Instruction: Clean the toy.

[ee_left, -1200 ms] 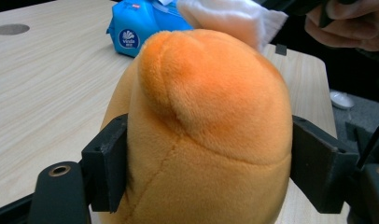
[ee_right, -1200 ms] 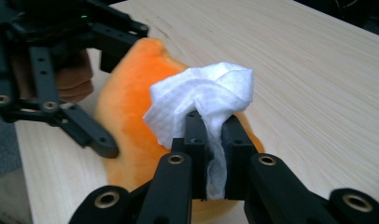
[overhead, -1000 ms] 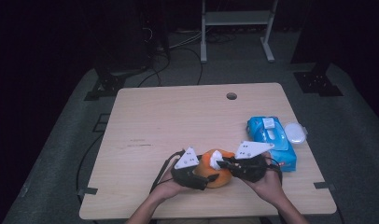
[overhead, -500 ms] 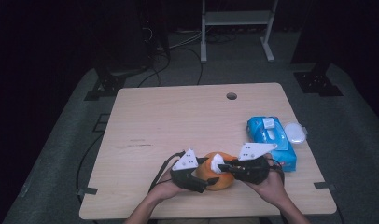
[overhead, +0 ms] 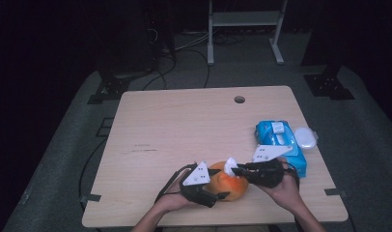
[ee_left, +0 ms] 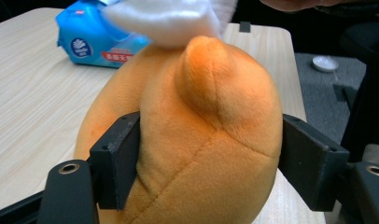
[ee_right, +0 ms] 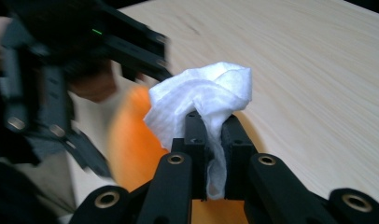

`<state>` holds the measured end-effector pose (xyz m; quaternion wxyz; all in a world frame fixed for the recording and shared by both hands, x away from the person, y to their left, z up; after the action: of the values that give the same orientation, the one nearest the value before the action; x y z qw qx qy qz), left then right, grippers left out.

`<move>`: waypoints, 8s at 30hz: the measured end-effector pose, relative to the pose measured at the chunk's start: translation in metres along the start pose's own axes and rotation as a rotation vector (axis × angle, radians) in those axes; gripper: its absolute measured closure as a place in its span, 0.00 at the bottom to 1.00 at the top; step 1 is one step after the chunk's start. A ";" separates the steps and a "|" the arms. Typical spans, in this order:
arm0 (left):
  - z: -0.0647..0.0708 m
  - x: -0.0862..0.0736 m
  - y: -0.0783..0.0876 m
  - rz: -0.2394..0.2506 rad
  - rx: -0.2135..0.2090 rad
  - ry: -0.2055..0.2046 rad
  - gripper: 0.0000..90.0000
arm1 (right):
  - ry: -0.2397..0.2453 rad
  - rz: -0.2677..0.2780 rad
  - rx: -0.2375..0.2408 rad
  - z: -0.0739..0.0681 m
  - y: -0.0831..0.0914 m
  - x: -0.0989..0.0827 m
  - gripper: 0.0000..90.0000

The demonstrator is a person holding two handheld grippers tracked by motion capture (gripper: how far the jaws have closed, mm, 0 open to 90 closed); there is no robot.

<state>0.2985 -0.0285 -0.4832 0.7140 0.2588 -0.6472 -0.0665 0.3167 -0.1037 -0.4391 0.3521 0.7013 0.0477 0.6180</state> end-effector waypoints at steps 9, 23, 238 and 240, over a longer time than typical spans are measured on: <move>-0.002 -0.002 0.002 0.006 0.004 -0.005 0.30 | -0.012 -0.028 -0.042 0.017 -0.001 -0.008 0.92; 0.000 -0.001 0.000 -0.003 -0.009 -0.016 0.31 | -0.014 -0.038 -0.025 0.016 -0.007 -0.007 0.92; -0.028 0.019 0.014 -0.147 0.030 0.057 0.85 | -0.131 0.001 0.086 0.020 0.030 -0.055 0.88; -0.029 0.020 0.015 -0.146 0.030 0.060 0.85 | -0.132 0.002 0.085 0.022 0.031 -0.056 0.89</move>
<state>0.3255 -0.0162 -0.4591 0.7225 0.3178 -0.6056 -0.1010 0.3119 -0.1642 -0.4688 0.3238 0.7548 0.0500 0.5682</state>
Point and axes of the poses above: each handheld gripper's, and its own axes: y roughly backward along the jaws, x roughly out of its top, z roughly to its right, the point moved 10 cm from there along -y, roughly forward along the jaws, and after that the axes turned 5 degrees about y, right-handed, at the moved point
